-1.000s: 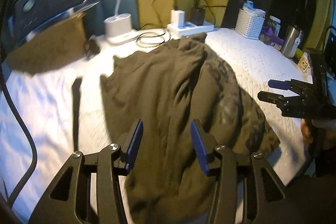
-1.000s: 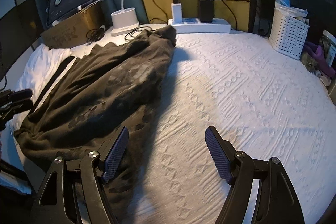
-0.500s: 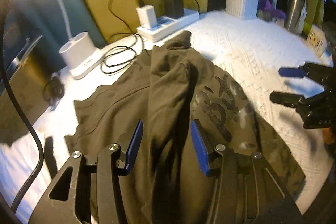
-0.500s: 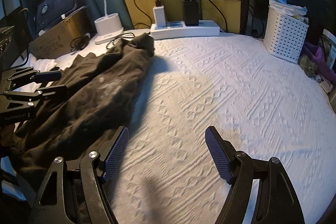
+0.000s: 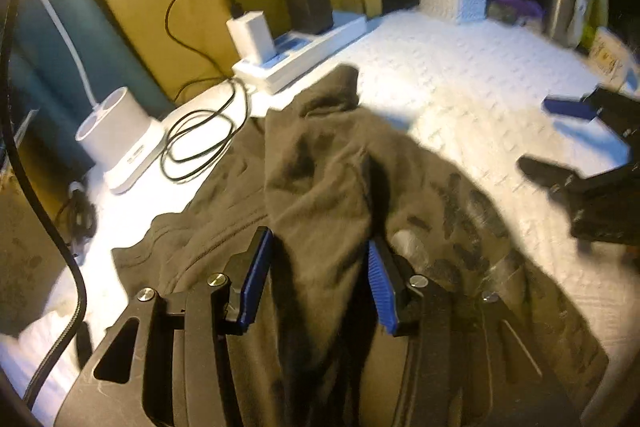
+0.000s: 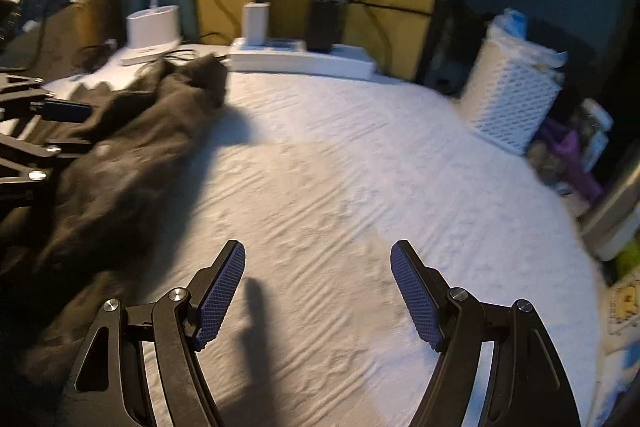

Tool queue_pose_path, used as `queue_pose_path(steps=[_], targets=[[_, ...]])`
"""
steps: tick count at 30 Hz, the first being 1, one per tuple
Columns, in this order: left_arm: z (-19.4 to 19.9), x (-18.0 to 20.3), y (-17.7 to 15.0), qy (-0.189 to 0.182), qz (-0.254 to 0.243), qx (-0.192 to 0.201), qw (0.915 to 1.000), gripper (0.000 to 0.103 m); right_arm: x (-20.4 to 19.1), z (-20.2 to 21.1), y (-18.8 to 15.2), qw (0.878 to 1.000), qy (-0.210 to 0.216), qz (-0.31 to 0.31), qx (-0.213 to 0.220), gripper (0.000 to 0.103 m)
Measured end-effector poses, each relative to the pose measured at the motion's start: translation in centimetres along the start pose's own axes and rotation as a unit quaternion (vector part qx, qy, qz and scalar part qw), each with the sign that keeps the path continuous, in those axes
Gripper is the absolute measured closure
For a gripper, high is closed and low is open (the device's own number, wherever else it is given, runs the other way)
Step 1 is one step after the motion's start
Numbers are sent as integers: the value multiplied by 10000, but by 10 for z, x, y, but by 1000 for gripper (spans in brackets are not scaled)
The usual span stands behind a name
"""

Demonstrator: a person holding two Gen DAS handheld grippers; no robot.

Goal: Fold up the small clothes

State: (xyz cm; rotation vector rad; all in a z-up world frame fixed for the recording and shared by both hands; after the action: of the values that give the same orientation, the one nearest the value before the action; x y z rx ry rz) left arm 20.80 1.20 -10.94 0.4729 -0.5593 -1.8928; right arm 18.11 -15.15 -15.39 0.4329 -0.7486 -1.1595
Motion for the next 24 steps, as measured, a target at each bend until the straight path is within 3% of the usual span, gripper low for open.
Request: queue_pose_path(steps=[1,5,11,17,24], targets=[[3,-3,1,-47,95,49,9999,88,1,0,0,10000,-3,-5,-16,26],[18,-20,-2,-11,418,264,9988,98,-2,3,5,9995,287,-27,158,26],[45,-42,-13,-84,902,616,9940,98,-21,8,17,9963,858,37,75,26],[79,-70,-21,-210,1423,1056,9840,98,-36,22,21,9960,883,57,154,26],[92,-107,-40,-143,1984,1166,9731,98,-55,33,29,9943,1039,140,196,26]])
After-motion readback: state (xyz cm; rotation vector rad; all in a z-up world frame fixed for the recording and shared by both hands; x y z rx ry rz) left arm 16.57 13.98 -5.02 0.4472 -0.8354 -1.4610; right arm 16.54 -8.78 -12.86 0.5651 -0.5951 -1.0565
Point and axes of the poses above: each gripper's, at about its wrist camera, not at the fingertips, and z roughly against the way its jaws point, x to its right, y to its top, the point moved 3 cm from there along -z, roughly the way its jaws point, and after that the axes turned 7 degrees about -y, right-handed, at the moved point
